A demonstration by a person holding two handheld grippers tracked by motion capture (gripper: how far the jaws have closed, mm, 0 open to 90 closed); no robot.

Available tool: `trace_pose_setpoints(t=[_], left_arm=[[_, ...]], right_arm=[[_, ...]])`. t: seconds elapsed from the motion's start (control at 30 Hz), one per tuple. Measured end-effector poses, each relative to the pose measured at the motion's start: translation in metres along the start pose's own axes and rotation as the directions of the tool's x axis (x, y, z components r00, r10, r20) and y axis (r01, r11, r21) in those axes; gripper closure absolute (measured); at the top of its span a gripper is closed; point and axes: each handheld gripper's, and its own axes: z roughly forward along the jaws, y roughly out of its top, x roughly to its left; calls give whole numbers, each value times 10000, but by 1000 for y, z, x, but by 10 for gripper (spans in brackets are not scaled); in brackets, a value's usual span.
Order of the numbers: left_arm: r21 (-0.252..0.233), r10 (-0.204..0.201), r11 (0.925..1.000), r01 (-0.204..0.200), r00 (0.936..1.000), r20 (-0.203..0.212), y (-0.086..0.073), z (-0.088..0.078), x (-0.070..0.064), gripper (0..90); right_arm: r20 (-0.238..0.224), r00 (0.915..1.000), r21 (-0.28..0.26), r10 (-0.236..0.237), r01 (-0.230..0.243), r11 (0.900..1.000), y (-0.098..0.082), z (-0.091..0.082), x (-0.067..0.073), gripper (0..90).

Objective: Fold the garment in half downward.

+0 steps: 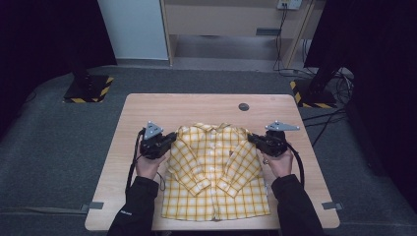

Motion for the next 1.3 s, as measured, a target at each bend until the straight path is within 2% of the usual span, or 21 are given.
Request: trace_pose_setpoints(t=[0.23, 0.5, 0.67, 0.8, 0.9, 1.13, 1.23, 1.3], left_arm=[[-323, 557, 9980, -550, 9982, 208, 0, -30, -16, 859], [-446, 1020, 9940, -998, 9935, 498, -10, -59, -33, 859], [-274, 1243, 9921, -1224, 9885, 856, -20, -72, -47, 858], [127, 1541, 9876, -1562, 9827, 1026, -33, -83, -58, 858], [463, 1689, 9836, -1741, 9805, 1000, -45, -86, -63, 857], [1197, 1198, 9837, -1343, 9854, 1206, -69, -83, -61, 857], [1530, 1047, 9804, -1242, 9860, 1294, -77, -82, -63, 856], [1820, 1028, 9752, -1257, 9861, 1302, -84, -80, -66, 855]], right_arm=[[-405, 9986, -659, -337, 310, 9973, -5, -30, 16, 852], [-600, 9959, -829, -679, 628, 9946, -21, -56, 28, 851], [-746, 9940, -766, -796, 739, 9943, -34, -68, 35, 849], [-931, 9918, -685, -874, 812, 9943, -45, -78, 41, 847], [-1018, 9900, -558, -975, 921, 9942, -55, -83, 46, 844], [-1234, 9880, -44, -927, 928, 9957, -75, -87, 53, 836], [-1221, 9895, 252, -776, 813, 9964, -85, -86, 55, 835], [-1138, 9914, 467, -643, 699, 9965, -91, -85, 55, 832]])
